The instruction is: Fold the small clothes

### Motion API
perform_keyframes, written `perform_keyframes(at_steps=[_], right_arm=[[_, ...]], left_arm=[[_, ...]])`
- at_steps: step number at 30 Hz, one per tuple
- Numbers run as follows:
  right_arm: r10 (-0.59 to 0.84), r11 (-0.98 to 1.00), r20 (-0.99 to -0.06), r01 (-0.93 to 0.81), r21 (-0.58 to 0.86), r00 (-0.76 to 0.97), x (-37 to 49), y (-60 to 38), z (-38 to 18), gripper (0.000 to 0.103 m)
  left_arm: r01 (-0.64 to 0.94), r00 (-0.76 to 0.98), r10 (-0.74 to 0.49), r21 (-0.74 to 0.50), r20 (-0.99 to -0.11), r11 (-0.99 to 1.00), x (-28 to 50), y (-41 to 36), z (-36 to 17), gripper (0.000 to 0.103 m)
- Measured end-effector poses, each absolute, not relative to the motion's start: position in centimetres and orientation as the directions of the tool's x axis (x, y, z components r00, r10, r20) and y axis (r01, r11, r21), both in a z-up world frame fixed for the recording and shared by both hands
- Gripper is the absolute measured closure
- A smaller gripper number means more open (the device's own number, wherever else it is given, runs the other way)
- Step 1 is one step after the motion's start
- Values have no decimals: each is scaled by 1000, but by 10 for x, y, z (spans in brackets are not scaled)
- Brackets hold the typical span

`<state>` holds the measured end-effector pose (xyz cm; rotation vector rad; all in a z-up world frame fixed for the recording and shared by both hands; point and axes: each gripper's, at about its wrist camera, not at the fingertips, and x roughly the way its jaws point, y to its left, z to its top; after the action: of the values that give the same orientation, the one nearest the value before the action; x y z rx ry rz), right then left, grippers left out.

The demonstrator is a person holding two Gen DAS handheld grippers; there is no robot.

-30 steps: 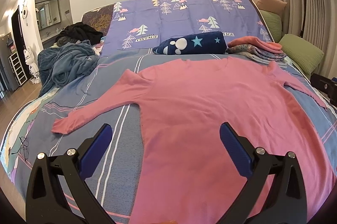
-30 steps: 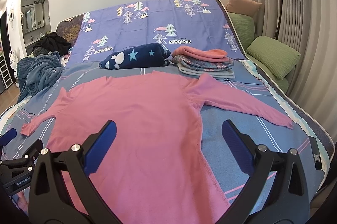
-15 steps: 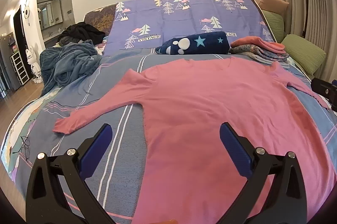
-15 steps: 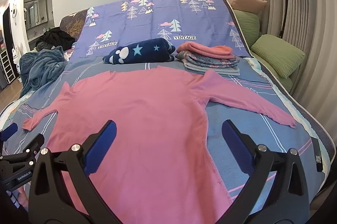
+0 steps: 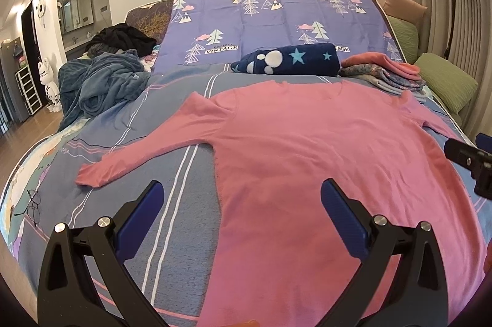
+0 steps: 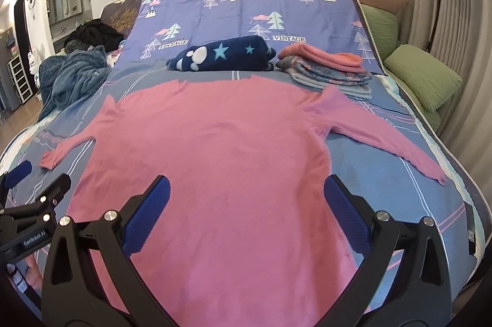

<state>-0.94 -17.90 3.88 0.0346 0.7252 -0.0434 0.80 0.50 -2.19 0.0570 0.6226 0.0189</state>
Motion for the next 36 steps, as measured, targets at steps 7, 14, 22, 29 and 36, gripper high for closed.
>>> perform_keyframes(at_steps=[7,14,22,29,36], right_arm=[[-18,999,-679,32,8,734,-4,-169,32,2],[-23,1000,-692,28,-5,721,2,-163,28,2],[-30,1000,-708,26,-17,706,9,-159,23,2],[-45,999,-722,36,-27,691,17,-156,19,2],[-50,999,-722,33,-38,690,21,-153,16,2]], left_arm=[[-25,804,49,49,-592,998,13,16,-26,1],[-34,795,50,38,-605,999,19,25,-32,1],[-43,788,50,25,-613,999,24,34,-37,1],[-42,785,37,7,-618,999,29,41,-43,1],[-62,770,13,-55,-638,997,37,58,-49,1]])
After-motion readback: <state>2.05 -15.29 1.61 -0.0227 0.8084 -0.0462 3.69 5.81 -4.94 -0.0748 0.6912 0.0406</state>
